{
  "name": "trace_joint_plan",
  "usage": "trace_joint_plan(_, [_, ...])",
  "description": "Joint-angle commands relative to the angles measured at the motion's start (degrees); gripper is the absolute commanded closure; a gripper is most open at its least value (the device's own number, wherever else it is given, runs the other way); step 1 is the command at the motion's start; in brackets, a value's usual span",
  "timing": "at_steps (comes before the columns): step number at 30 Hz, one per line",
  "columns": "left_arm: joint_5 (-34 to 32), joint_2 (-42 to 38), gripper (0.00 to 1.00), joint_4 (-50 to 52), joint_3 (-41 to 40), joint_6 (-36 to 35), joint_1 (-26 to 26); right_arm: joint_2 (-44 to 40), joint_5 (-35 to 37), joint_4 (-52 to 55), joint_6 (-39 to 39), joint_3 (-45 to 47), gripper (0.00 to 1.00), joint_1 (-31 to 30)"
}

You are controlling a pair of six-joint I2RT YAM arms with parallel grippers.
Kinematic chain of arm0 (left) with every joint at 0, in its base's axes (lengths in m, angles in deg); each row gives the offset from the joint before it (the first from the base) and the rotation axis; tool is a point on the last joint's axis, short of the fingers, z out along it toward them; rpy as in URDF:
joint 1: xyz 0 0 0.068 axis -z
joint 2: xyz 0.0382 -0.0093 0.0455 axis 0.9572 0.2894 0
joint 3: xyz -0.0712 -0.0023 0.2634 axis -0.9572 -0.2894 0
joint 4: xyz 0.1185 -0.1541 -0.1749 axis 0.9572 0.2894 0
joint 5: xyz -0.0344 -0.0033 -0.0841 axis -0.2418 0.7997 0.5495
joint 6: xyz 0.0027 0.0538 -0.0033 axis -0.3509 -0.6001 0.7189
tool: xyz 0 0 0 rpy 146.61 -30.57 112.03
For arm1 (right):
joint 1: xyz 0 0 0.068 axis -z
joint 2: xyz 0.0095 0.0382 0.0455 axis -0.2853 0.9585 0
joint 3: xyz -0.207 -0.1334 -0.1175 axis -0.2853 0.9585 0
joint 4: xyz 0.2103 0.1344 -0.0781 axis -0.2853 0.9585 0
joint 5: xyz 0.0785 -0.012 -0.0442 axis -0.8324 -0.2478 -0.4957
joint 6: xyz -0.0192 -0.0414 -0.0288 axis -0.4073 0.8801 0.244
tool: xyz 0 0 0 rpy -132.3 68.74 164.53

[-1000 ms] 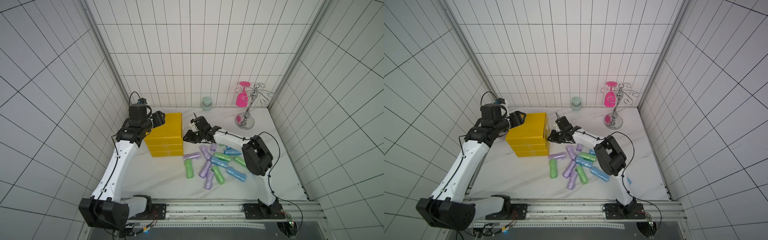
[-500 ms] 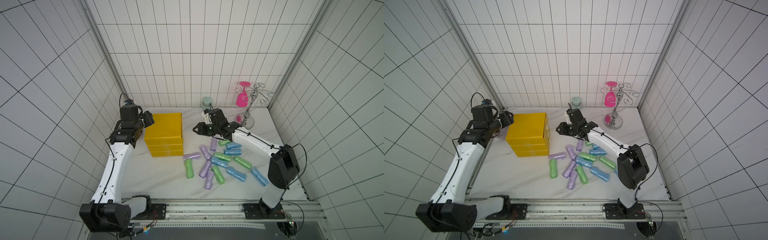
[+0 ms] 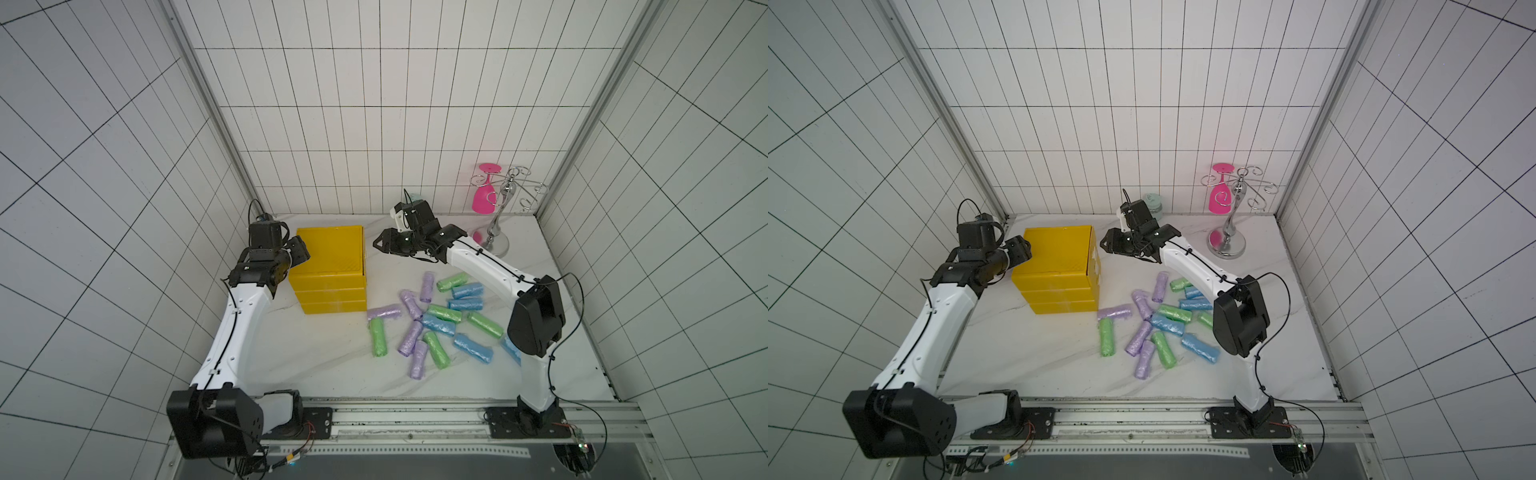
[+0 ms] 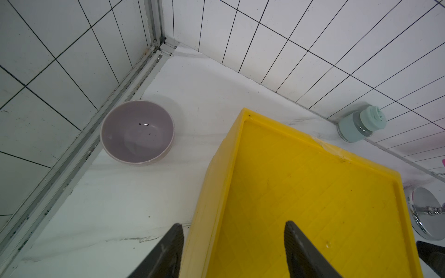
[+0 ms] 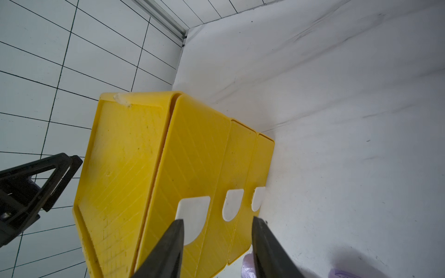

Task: Sort the rolls of trash bags by color and place them into the drawer
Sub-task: Open the drawer in the storage box.

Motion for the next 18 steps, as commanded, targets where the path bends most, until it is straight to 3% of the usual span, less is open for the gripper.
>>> trace_joint_plan(1, [0.14, 0.3, 0.35, -2.68, -0.95, -0.12, -0.59, 2.09, -1.24, 2.31, -0.13, -4.37, 0.51, -0.88])
trace_joint_plan(14, [1.76, -0.11, 0.35, -4.84, -4.08, 1.25, -1.83, 6.7, -2.25, 2.99, -0.86, -7.81, 0.52, -1.82])
trace_joint_plan(18, [1.76, -0.09, 0.35, -5.11, -4.51, 1.98, -2.26, 7.41, -1.38, 3.73, -0.54, -7.99, 0.58, -1.77])
